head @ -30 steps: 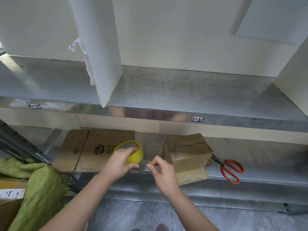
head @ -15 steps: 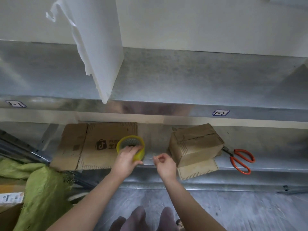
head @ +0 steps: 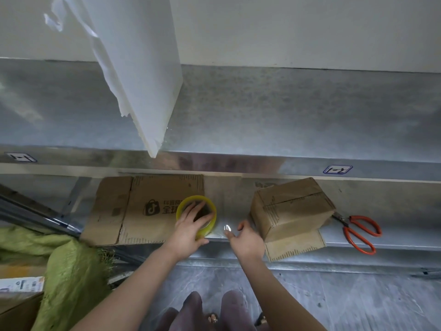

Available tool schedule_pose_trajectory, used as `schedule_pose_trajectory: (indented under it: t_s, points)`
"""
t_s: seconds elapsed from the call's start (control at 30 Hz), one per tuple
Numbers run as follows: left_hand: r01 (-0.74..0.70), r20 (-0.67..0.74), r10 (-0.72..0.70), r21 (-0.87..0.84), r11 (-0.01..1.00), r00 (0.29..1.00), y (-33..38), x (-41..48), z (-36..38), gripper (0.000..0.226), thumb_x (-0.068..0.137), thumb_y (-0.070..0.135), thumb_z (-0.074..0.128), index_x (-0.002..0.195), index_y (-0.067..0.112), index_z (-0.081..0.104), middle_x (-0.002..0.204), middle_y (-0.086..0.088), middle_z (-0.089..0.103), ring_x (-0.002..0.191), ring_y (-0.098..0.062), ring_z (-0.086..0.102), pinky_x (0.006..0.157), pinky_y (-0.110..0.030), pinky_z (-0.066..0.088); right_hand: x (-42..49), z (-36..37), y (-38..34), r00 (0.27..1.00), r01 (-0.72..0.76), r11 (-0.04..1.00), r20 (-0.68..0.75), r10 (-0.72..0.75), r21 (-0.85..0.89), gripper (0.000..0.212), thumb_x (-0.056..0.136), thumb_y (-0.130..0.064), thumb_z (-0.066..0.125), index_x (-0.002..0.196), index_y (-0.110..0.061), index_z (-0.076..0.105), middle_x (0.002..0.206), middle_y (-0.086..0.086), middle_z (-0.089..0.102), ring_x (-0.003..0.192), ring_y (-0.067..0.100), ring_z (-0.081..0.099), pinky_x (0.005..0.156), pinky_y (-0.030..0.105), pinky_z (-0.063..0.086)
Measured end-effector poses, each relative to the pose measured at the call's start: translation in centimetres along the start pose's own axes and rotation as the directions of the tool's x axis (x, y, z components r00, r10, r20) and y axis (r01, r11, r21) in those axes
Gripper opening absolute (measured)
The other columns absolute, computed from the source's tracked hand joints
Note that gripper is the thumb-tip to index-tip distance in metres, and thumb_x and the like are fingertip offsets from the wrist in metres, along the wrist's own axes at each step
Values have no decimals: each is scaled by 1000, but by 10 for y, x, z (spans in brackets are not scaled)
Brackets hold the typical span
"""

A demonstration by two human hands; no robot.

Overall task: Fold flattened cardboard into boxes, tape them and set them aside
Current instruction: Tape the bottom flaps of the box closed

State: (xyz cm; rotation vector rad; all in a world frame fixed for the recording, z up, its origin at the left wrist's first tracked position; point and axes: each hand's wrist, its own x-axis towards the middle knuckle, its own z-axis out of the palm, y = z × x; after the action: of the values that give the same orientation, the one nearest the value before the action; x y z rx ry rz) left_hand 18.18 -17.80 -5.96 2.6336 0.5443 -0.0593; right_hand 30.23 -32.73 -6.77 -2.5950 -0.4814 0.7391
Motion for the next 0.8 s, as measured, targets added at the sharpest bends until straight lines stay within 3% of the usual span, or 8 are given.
schedule_pose_trajectory:
  t_s: [0.17, 0.27, 0.4, 0.47, 0.53, 0.63, 0.7, 0.8]
  points:
    - [51, 90, -52, 20, 999, 995, 4, 1, -7, 72, 84, 43, 67, 146, 41, 30, 160, 6, 3, 147, -23, 1, 117, -38, 6, -11, -3, 1, 994, 104, 994, 25, -104, -30, 27, 95, -52, 46, 101, -26, 42, 91, -1, 63, 91, 25, 65, 66, 29, 38]
    - [70, 134, -80, 77, 995, 988, 12, 1, -16, 65, 89, 56, 51, 148, 37, 29, 161, 4, 4, 147, -23, -1, 118, -40, 4, -31, -15, 7, 962, 274, 962, -5, -274, -6, 25, 98, -48, 41, 105, -25, 47, 96, -5, 64, 89, 20, 65, 65, 28, 38]
    - [32, -52, -27, 98, 995, 998, 42, -4, -22, 83, 80, 68, 14, 146, 22, 36, 156, 0, 27, 146, -22, 13, 119, -37, 10, -61, -46, 23, 781, 587, 803, -185, -596, -109, 17, 95, -41, 44, 102, -29, 54, 91, -13, 60, 85, 11, 58, 63, 24, 43]
    - [8, -153, -3, 34, 999, 988, 69, -4, -21, 78, 85, 65, 15, 147, 22, 32, 155, 3, 29, 146, -19, 15, 116, -31, 7, -68, -67, 33, 653, 658, 724, -322, -686, -207, 17, 92, -36, 48, 104, -29, 59, 98, -14, 63, 93, 10, 56, 71, 26, 49]
    - [-59, -208, 60, 8, 998, 976, 103, 2, -19, 70, 90, 61, 22, 148, 22, 31, 154, 3, 31, 145, -16, 17, 115, -27, 5, -66, -90, 46, 581, 659, 699, -402, -707, -277, 25, 91, -35, 50, 113, -28, 61, 115, -10, 63, 110, 14, 53, 88, 32, 46]
    - [-134, -242, 139, 38, 990, 960, 143, 14, -7, 65, 93, 56, 27, 148, 21, 33, 153, 2, 34, 144, -15, 21, 119, -33, 12, -48, -117, 69, 591, 586, 732, -435, -680, -348, 38, 91, -37, 47, 125, -27, 59, 131, -4, 58, 126, 22, 44, 102, 41, 40]
    - [-94, -247, 101, 42, 995, 964, 161, 21, 2, 66, 93, 57, 25, 149, 22, 29, 155, 2, 29, 145, -17, 20, 120, -36, 14, -33, -131, 86, 651, 525, 771, -413, -637, -360, 42, 89, -39, 45, 127, -26, 59, 132, 1, 58, 127, 26, 44, 103, 47, 43]
    - [22, -307, -10, 35, 999, 952, 182, 24, 16, 68, 93, 54, 23, 148, 16, 31, 154, -2, 31, 143, -21, 26, 116, -28, 9, -10, -150, 110, 741, 451, 833, -386, -550, -321, 46, 89, -41, 42, 126, -22, 60, 131, 8, 59, 126, 33, 50, 100, 52, 46]
